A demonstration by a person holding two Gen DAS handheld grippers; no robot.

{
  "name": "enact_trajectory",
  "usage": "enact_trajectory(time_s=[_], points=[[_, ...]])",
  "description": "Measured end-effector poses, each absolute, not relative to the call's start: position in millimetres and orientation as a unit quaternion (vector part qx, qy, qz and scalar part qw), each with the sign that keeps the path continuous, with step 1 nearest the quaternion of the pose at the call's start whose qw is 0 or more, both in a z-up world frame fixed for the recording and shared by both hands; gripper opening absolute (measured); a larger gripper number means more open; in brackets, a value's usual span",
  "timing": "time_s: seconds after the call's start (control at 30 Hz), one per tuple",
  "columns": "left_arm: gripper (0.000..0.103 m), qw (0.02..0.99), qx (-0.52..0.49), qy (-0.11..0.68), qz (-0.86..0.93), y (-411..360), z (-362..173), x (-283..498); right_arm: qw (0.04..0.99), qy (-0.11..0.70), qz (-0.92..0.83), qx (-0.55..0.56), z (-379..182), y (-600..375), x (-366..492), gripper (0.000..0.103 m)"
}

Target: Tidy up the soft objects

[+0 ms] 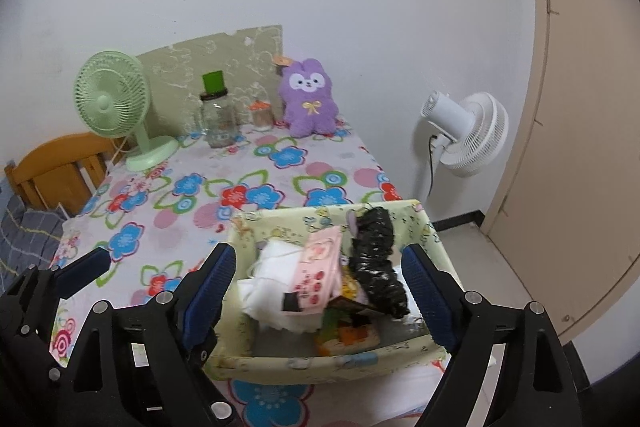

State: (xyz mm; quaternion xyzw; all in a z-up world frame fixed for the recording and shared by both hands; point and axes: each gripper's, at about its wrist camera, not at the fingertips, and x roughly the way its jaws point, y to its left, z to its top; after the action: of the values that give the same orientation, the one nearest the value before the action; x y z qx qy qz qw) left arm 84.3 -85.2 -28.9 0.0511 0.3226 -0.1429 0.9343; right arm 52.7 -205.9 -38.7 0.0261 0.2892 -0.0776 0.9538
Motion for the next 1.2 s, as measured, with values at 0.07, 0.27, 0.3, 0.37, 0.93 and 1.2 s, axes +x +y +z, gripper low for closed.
enact_trajectory(time_s=[0.07, 0.27, 0.3, 0.37, 0.93, 1.2], points=[[0.1, 0.938, 0.046, 0.316, -0.135, -75, -24, 80, 0.956, 0.283, -0.073, 0.024, -34, -199, 48, 0.087], [0.102, 0.949, 0.032, 0.297, -0.104, -45, -9, 66, 0.963, 0.264, -0.057, 0.017, -19, -180, 36, 0.087], [0.103, 0.95, 0.03, 0.294, -0.097, -41, -7, 63, 0.964, 0.261, -0.055, 0.013, -17, -176, 34, 0.087], [0.103, 0.953, 0.026, 0.288, -0.086, -31, -3, 57, 0.965, 0.255, -0.051, 0.005, -12, -169, 30, 0.087], [0.103, 0.97, 0.007, 0.241, -0.021, 23, 29, 19, 0.979, 0.201, -0.026, -0.004, 20, -150, -3, 0.094], [0.103, 0.973, 0.001, 0.231, -0.013, 29, 32, 13, 0.98, 0.197, -0.026, -0.003, 18, -152, -10, 0.094]])
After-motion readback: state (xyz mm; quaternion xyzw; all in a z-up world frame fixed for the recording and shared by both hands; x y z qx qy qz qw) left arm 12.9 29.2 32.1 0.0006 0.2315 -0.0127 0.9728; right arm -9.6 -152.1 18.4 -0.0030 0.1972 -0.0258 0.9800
